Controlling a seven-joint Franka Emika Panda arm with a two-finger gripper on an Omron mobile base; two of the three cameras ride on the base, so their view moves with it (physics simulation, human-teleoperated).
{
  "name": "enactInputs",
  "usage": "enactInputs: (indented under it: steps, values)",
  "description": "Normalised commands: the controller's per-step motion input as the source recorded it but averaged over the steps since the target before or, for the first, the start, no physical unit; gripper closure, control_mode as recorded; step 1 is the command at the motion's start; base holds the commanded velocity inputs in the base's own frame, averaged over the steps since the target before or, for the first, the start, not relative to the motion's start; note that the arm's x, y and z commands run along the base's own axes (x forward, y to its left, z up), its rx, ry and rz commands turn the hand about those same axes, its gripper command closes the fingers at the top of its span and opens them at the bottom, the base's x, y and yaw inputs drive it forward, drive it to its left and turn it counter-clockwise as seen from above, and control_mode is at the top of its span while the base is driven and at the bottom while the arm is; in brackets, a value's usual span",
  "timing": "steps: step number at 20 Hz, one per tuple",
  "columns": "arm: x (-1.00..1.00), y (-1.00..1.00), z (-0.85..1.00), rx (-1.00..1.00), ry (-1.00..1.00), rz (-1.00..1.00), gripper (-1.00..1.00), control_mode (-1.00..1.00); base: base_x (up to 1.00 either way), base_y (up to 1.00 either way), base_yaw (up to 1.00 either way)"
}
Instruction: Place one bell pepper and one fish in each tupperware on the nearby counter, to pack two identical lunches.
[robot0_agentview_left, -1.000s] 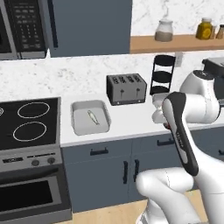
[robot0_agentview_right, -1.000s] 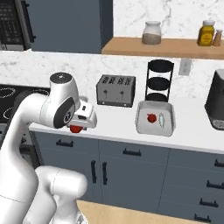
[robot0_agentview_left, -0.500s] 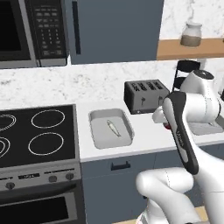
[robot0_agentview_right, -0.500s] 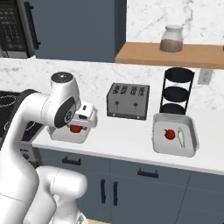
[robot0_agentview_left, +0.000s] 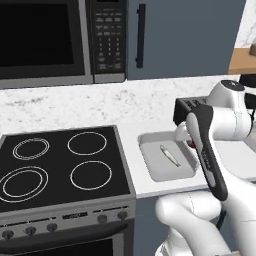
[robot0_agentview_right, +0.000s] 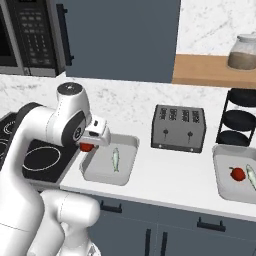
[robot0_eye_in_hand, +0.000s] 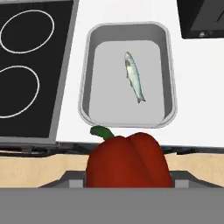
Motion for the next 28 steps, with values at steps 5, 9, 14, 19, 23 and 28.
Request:
enactInputs:
  steps: [5,9,14,19,23,28]
  values:
    - [0.46,0.07,-0.44,0.04,0.04,0.0,1.0,-1.0,0.39,0.11,0.0]
    - [0.98,0.14,-0.95,0.01,0.33,0.0,1.0,-1.0,0.0,0.0,0.0]
    - [1.0,0.03,-0.99,-0.06,0.17,0.0,1.0,-1.0,0.0,0.0,0.0]
    - [0.95,0.0,-0.12,-0.07,0.09,-0.02,1.0,-1.0,0.0,0.0,0.0]
    - [0.79,-0.08,-0.04,-0.01,0.11,0.0,1.0,-1.0,0.0,0.0,0.0]
    - [0.18,-0.12,-0.66,0.0,0.25,0.0,1.0,-1.0,0.0,0.0,0.0]
